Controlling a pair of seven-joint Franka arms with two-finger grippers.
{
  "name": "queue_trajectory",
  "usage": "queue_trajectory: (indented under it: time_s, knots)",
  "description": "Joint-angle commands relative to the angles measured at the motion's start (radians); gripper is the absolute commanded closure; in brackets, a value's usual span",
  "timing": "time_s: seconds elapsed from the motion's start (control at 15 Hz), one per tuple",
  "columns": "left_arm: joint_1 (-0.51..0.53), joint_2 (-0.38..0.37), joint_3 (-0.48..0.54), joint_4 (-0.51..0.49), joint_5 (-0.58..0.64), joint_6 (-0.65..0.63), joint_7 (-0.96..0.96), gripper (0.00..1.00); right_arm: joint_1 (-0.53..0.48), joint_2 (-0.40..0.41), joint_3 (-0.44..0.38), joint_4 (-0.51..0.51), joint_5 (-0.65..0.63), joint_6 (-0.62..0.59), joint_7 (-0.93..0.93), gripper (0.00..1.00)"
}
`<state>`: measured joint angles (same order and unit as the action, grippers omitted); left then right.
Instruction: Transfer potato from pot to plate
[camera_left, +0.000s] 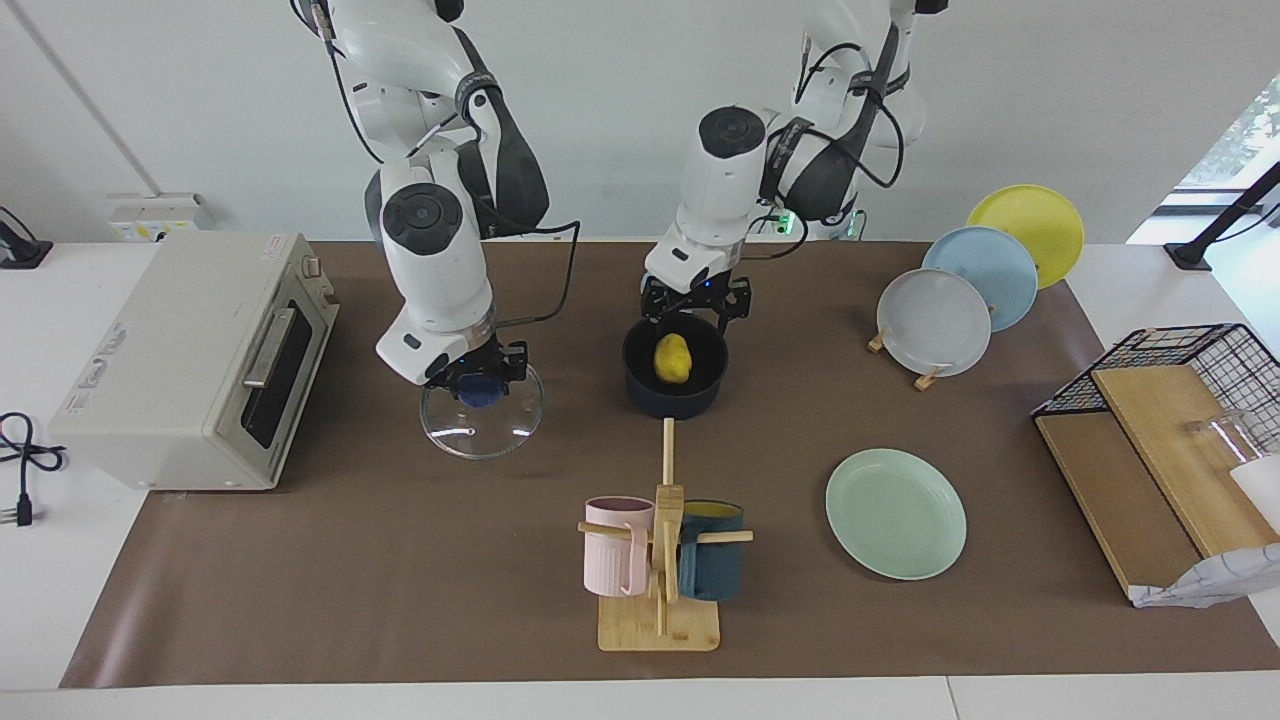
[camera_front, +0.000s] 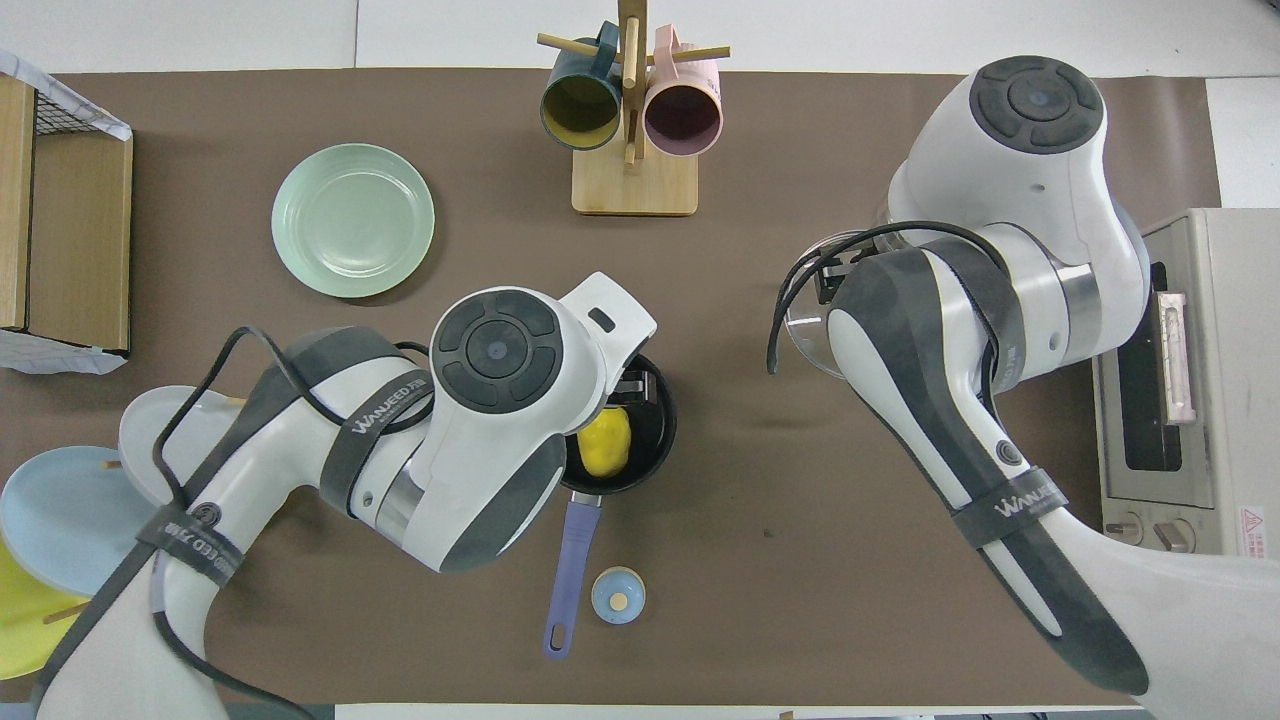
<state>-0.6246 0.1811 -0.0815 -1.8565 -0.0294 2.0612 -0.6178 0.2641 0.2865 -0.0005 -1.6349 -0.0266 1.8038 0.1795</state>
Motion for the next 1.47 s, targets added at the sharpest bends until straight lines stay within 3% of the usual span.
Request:
queue_trajectory:
  time_s: [0.0, 0.2, 0.8, 1.4]
  knots:
    - [-0.023, 0.029, 0.02, -0.015, 0.023, 0.037, -0.017, 0.0, -0.032, -0.066, 0.011, -0.101, 0.007, 0.043, -0.046, 1.0]
    - [-0.053, 0.047, 0.022, -0.095, 0.031, 0.135, -0.065, 0.0, -0.049, -0.099, 0.011, -0.201, 0.007, 0.121, -0.071, 1.0]
    - [-0.06, 0.051, 0.02, -0.153, 0.036, 0.152, -0.108, 0.0, -0.203, -0.174, 0.01, -0.476, 0.002, 0.385, -0.302, 1.0]
    - [-0.09, 0.066, 0.019, -0.185, 0.036, 0.207, -0.141, 0.0, -0.29, -0.202, 0.01, -0.578, 0.002, 0.475, -0.413, 1.0]
